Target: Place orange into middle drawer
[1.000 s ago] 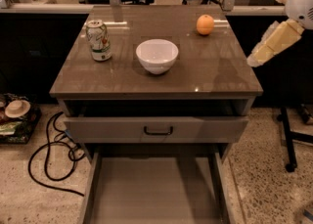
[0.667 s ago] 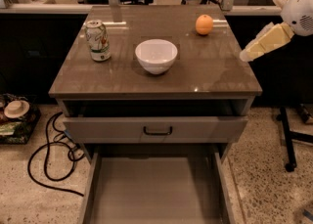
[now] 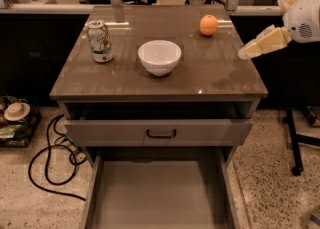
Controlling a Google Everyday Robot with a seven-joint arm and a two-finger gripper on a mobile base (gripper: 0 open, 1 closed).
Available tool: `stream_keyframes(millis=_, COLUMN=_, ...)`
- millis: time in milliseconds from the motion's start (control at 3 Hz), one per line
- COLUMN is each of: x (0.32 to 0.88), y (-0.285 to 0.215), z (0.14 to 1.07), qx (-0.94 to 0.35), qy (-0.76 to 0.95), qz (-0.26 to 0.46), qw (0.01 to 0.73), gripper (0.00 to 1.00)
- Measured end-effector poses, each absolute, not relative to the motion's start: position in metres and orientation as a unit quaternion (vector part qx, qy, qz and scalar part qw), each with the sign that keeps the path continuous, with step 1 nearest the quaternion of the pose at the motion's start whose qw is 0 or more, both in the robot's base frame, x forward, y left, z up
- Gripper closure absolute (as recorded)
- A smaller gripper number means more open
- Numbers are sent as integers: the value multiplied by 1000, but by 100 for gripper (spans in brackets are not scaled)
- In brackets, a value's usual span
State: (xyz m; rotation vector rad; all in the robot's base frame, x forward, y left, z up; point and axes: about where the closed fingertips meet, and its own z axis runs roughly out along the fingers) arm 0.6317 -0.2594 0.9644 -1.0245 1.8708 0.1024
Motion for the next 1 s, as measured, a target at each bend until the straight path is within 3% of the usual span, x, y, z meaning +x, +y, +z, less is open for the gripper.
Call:
stream_keyframes(millis=333, x=643, y=-253, z=962, qx=-417, qy=759, qz=50, qw=498, gripper=0)
stream_keyframes(millis=1000, x=742, y=-208, z=945, qx=-393, qy=718, qz=102, qw=566, gripper=0)
